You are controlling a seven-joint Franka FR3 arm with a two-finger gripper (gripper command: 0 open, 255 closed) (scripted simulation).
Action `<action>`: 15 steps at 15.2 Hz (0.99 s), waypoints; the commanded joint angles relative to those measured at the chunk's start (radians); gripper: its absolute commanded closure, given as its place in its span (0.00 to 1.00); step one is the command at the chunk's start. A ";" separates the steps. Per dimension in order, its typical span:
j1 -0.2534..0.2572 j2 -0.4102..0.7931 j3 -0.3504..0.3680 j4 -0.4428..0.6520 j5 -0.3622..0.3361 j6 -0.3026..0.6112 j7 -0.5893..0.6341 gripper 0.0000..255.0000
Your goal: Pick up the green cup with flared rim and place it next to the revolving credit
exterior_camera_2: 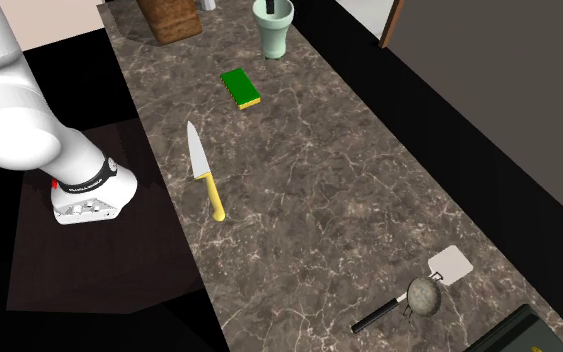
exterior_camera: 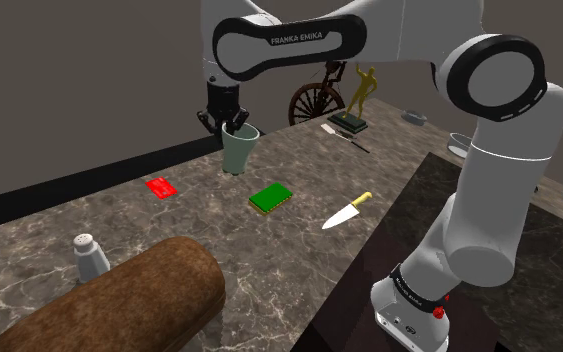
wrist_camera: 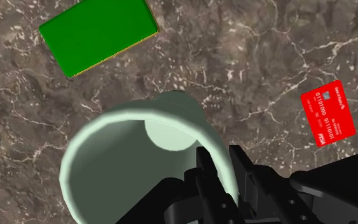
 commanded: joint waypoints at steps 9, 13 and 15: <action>0.000 0.028 -0.003 -0.071 -0.009 0.099 0.013 1.00; 0.000 0.028 -0.003 -0.071 -0.009 0.099 0.013 1.00; 0.000 0.028 -0.003 -0.071 -0.009 0.099 0.013 1.00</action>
